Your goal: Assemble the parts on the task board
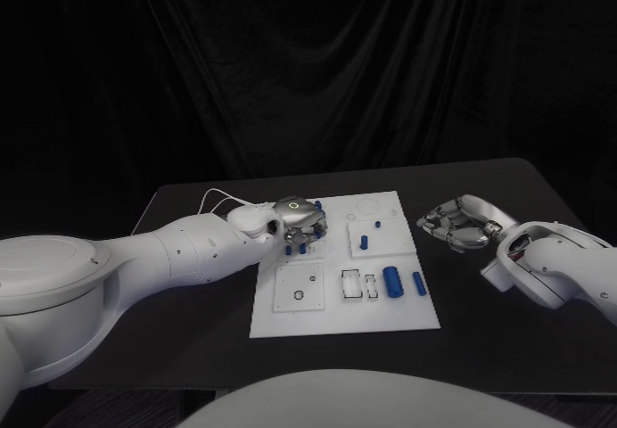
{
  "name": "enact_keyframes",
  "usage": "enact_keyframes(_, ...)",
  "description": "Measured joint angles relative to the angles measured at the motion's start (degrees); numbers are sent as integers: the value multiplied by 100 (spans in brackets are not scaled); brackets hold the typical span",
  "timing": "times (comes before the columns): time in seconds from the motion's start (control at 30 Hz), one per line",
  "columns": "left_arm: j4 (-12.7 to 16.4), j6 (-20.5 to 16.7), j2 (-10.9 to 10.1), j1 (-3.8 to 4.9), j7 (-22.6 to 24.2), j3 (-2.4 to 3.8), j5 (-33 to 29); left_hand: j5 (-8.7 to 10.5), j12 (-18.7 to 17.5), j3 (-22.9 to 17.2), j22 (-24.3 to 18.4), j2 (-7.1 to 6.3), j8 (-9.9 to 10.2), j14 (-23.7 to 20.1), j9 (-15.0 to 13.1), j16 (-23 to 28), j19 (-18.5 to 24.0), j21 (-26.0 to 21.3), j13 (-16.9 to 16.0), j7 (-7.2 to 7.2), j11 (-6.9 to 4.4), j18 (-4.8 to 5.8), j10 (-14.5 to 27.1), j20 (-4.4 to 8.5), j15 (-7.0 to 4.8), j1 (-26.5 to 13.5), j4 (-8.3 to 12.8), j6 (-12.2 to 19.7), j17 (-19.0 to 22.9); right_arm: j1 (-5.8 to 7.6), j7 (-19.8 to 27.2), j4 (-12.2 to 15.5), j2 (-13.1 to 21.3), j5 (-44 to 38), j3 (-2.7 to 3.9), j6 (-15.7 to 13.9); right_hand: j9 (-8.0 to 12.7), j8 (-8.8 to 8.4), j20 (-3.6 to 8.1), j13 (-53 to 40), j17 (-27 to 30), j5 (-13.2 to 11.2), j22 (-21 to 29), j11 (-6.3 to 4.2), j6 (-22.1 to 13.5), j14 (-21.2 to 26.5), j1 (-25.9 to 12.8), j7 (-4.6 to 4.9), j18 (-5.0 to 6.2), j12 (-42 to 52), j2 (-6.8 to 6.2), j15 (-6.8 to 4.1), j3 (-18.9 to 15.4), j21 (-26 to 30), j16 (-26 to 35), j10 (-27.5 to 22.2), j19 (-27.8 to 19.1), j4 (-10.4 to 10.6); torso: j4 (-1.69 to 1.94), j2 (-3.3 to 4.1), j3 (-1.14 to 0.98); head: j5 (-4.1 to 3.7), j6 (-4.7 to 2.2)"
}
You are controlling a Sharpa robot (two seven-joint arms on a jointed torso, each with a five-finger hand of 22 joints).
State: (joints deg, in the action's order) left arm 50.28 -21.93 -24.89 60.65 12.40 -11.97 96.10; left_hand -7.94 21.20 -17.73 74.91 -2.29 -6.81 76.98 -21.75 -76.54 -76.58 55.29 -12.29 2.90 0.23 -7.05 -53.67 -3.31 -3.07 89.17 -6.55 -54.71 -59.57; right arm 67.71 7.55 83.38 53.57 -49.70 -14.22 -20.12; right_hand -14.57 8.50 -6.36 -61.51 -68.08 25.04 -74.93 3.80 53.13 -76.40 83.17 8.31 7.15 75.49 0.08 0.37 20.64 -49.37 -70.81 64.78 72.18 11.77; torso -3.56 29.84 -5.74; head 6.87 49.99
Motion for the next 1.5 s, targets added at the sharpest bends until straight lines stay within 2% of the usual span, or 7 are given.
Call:
enact_keyframes(0.23, 344, -273, -324, -13, -3, -8, 7, 19, -23, -1, 0, 10, -50, 55, -22, 0, -107, 185, -1, 10, -16, -1, -231, 4, -49, -12, 49, -132, -56, 0, -3, -11, 8, 0, 0, 10, 1, 0, 0, 0, 0, 0, 0, 0, 0, 0, 0, 0, 0, 0, 0, 0, 0, 0, 0, 0, 0, 0, 2, -4, 0, -16, 0)
enact_keyframes(0.3, 468, -368, -433, -7, -8, -2, 8, 28, -24, -1, 0, 23, -53, 74, -27, 0, -118, 230, 0, 8, -15, -1, -269, 15, -31, -25, 49, -173, -57, 0, -4, -17, 8, 0, 0, 13, 1, 0, 0, 0, 0, 0, 0, 0, 0, 0, 0, 0, 0, 0, 0, 0, 0, 0, 0, 0, 0, 0, 3, -5, 0, -18, 0)
enact_keyframes(0.47, 837, -599, -786, 109, -51, 17, 10, 47, -65, 0, 0, 0, -95, 95, -35, 0, -172, 329, 2, 17, -9, 1, -298, 24, -51, -78, 49, -222, -10, 0, -8, -33, 7, 0, 0, 24, 1, 0, 0, 0, 0, 0, 1, 0, 0, 0, 0, 0, 0, 0, 0, 0, 0, 0, 0, 0, 0, 0, 5, -5, 1, -19, 0)
enact_keyframes(0.53, 937, -652, -909, 148, -79, 23, 10, 52, -90, 0, 0, -18, -95, 135, -47, 0, -234, 443, 21, 15, -22, 94, -328, 23, -55, -95, 49, -224, -18, 0, -10, -35, 8, 0, 0, 28, 1, 0, 0, 0, 0, 0, 1, 0, 0, 0, 0, 0, 0, 0, 0, 0, 0, 0, 0, 0, 0, 0, 8, -5, 1, -19, 0)
enact_keyframes(0.73, 1138, -725, -1188, 172, -179, 13, -14, 85, -175, 0, 0, -39, -95, 187, -49, 0, -311, 614, 34, 5, -27, 94, -437, 44, -59, -145, 48, -294, -46, -1, -13, -39, 12, 0, 0, 40, 2, 0, 0, 0, 0, 0, 1, 0, 0, 0, 0, 0, 0, 0, 0, 0, 0, 0, 0, 0, 0, 0, 9, -12, 1, -30, 0)
enact_keyframes(1.03, 1151, -670, -1294, 178, -225, -13, -305, 86, -219, -20, 0, -32, -116, 208, -46, 46, -332, 673, 40, 27, 7, 94, -500, 66, -80, -153, 68, -336, 24, -14, -24, -42, 8, 0, 0, 62, -3, 0, 0, 9, 0, 0, 2, 0, 0, 0, 0, 0, 0, 0, 0, 0, 17, 23, 0, 0, 0, -17, 9, -9, 1, -4, 0)
enact_keyframes(1.5, 1001, -578, -1177, 123, -204, -18, -544, 95, -220, -24, 0, -32, -115, 207, -44, 68, -331, 680, 43, 48, 28, 92, -518, 66, -80, -152, 72, -354, 9, -24, -37, -42, 3, 0, 0, 88, -3, 0, 0, 9, 1, 0, 2, 0, 0, 0, 0, 0, 0, 0, 0, 0, 17, 23, 0, 0, 0, -17, 9, 0, 4, -3, 0)
